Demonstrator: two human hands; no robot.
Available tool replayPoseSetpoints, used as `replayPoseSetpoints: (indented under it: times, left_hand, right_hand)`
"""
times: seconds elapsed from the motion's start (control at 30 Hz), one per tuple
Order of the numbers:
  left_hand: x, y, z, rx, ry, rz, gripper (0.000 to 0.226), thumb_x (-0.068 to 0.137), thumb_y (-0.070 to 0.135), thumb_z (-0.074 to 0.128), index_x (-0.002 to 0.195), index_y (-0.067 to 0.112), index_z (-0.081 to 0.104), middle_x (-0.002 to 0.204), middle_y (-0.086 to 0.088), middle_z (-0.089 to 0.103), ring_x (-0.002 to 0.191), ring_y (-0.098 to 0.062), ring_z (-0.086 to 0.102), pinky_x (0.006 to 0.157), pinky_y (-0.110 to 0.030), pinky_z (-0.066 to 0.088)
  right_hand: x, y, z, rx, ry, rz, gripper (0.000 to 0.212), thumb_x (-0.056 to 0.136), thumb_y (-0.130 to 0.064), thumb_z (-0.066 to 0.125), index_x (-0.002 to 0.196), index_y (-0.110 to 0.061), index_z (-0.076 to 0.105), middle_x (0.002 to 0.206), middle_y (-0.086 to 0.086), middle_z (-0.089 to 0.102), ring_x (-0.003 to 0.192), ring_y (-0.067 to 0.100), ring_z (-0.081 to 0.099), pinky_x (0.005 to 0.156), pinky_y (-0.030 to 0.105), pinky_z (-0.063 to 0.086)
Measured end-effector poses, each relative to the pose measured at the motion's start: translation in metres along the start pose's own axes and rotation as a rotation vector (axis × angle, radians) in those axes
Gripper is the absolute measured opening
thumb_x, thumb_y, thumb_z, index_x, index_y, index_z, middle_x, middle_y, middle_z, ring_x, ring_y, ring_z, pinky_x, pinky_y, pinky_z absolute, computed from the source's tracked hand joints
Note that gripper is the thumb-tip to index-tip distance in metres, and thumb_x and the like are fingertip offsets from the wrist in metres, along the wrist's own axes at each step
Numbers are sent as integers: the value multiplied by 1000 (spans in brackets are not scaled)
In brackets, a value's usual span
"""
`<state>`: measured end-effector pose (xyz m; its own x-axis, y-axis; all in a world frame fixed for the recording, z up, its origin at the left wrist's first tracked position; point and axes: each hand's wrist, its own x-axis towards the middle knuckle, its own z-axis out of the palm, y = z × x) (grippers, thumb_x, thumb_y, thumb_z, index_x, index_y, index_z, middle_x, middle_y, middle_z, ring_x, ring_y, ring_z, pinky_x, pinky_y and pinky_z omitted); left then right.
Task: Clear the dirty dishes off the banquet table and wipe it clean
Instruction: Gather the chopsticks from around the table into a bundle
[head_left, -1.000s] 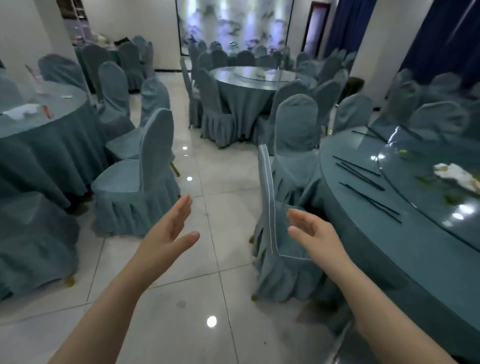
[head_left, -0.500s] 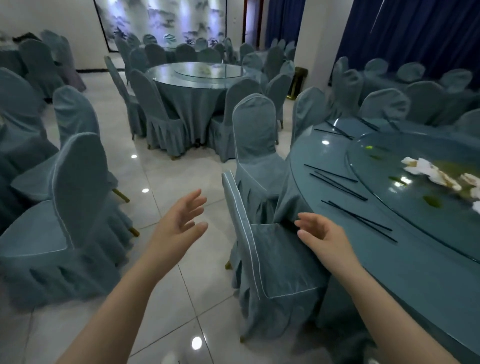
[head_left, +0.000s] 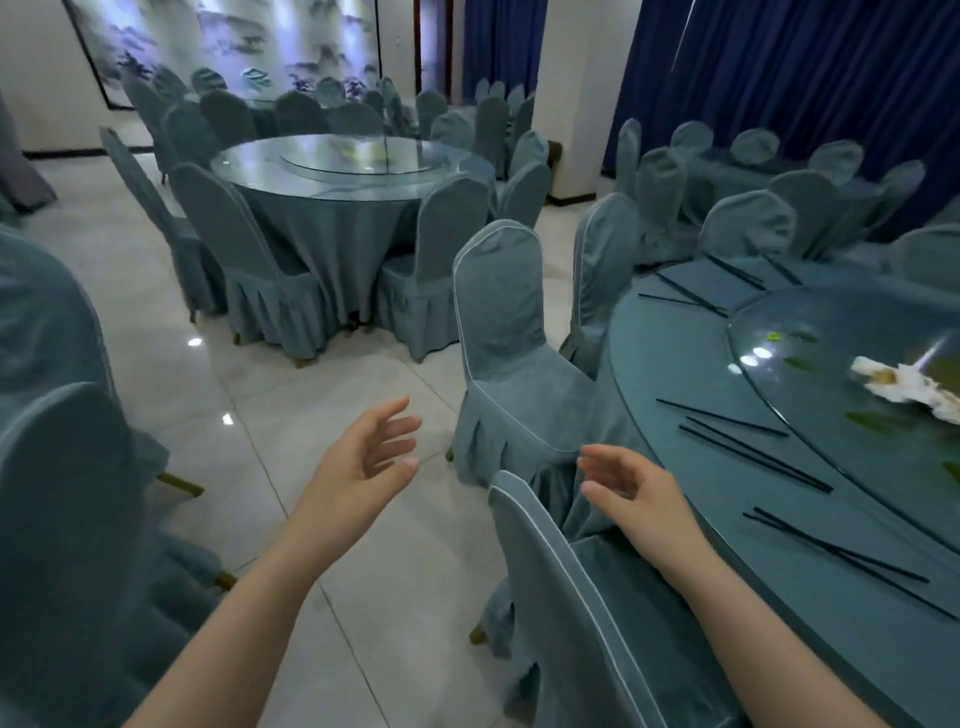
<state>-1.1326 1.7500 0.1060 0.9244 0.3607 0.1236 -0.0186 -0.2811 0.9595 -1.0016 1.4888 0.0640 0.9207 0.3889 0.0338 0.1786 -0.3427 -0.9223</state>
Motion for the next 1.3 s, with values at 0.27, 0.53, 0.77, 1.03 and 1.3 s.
replayPoseSetpoints:
  times: [0.27, 0.53, 0.77, 1.03, 1.3]
  left_hand:
    - [149, -31, -34, -9, -74, 13, 49, 90, -1, 57, 132, 23, 49, 121, 7, 62, 109, -6, 61, 88, -15, 48]
    - [323, -48, -47, 59, -188, 67, 42, 91, 3, 57, 125, 27, 53, 115, 11, 64, 103, 2, 61, 84, -10, 48]
    - [453, -65, 11, -14, -402, 114, 39, 89, -3, 57, 118, 24, 58, 111, 6, 67, 104, -5, 63, 83, -9, 47]
    - [594, -82, 102, -64, -795, 176, 37, 90, -2, 57, 109, 28, 61, 106, 7, 71, 100, -1, 65, 85, -13, 50]
    - [646, -75, 222, -46, -1132, 198, 36, 90, 0, 56, 107, 31, 61, 104, 8, 72, 99, -5, 66, 84, -17, 50]
  right_hand:
    - [129, 26, 31, -23, 118, 66, 33, 82, -6, 70, 99, -34, 63, 104, -13, 69, 97, 3, 64, 89, 22, 47]
    - [279, 53, 46, -37, 239, 165, 27, 86, -10, 66, 107, -26, 62, 107, -12, 66, 100, 2, 61, 92, 23, 45]
    - [349, 66, 36, -160, 339, 275, 28, 87, -15, 65, 113, -25, 62, 106, -16, 63, 95, -7, 57, 89, 14, 42]
    - [355, 105, -2, -174, 715, 607, 32, 88, -13, 63, 121, -14, 62, 119, -3, 64, 106, 6, 59, 95, 20, 41]
    - [319, 131, -21, -129, 1133, 844, 29, 87, -12, 64, 116, -14, 64, 114, -4, 65, 107, 11, 59, 93, 22, 41]
